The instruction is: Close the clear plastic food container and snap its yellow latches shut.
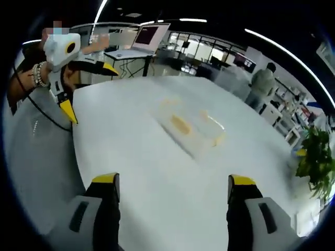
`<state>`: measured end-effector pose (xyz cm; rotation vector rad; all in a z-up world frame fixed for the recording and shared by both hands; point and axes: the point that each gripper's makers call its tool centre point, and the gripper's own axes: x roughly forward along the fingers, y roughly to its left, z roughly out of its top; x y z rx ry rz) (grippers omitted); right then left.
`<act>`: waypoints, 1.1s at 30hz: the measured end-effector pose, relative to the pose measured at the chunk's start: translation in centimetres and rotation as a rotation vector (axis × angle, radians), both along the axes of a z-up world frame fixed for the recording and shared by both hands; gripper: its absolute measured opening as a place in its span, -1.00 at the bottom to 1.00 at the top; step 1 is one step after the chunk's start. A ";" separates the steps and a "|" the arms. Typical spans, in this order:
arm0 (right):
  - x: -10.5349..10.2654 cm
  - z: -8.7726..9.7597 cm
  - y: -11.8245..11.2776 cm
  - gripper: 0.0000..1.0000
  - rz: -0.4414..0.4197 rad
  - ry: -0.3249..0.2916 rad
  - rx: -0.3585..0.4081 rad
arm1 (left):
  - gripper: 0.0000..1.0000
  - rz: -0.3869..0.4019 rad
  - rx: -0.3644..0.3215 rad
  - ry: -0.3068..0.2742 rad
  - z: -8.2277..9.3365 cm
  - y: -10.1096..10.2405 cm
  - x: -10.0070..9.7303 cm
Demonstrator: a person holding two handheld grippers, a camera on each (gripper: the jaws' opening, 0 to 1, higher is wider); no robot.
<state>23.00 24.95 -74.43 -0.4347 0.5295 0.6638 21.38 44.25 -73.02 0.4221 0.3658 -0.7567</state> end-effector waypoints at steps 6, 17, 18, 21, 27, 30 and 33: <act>0.4 -1.0 -1.1 0.61 -0.066 -0.001 0.041 | 0.93 -0.014 0.011 0.023 -0.5 -0.5 -0.4; -0.3 -2.8 -0.8 0.55 -0.051 0.051 0.021 | 0.93 -0.035 0.058 0.047 -1.4 -1.1 -0.7; -0.4 -2.8 -0.8 0.54 -0.048 0.053 0.025 | 0.93 -0.035 0.059 0.046 -1.4 -1.1 -0.7; -0.5 -3.3 -1.0 0.57 -0.051 0.072 0.015 | 0.93 -0.043 0.081 0.038 -1.5 -1.3 -0.9; -0.3 -4.0 -1.6 0.62 -0.070 0.090 0.008 | 0.93 -0.066 0.092 0.037 -1.9 -1.5 -0.9; -0.4 -4.2 -1.9 0.63 -0.073 0.090 -0.012 | 0.93 -0.078 0.091 0.044 -2.0 -1.6 -1.1; -0.5 -4.4 -1.8 0.63 -0.073 0.098 -0.014 | 0.93 -0.079 0.095 0.045 -2.1 -1.6 -1.1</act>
